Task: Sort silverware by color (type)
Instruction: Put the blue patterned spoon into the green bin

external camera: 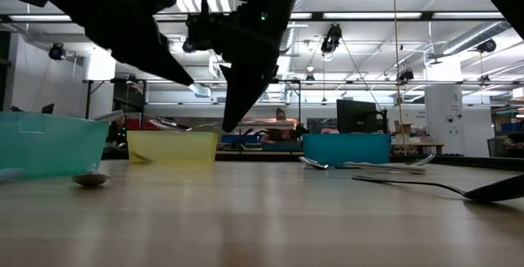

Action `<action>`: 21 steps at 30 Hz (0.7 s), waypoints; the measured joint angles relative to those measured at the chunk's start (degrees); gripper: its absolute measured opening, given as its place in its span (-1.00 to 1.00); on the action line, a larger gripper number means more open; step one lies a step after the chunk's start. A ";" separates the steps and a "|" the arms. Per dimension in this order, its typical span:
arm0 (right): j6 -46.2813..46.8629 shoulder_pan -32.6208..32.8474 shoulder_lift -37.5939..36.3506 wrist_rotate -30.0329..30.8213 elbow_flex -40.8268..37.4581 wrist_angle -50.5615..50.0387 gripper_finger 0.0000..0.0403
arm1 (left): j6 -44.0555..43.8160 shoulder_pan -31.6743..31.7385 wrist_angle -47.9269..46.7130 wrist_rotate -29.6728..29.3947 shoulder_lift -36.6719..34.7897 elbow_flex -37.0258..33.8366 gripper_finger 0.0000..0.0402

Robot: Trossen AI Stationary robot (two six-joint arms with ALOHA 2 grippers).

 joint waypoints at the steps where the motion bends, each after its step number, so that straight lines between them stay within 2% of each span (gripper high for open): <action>1: 0.00 0.00 -0.01 0.48 0.16 -0.31 -0.94 | 0.48 0.00 1.16 0.10 1.20 0.00 -0.19; 7: -0.03 0.00 -0.09 0.89 0.85 -1.06 -0.94 | 3.67 -0.02 9.18 1.94 6.81 0.00 -0.19; 21: 0.37 -0.02 -0.98 0.88 0.88 1.47 -0.94 | 4.00 0.39 12.27 1.86 10.49 0.07 -0.19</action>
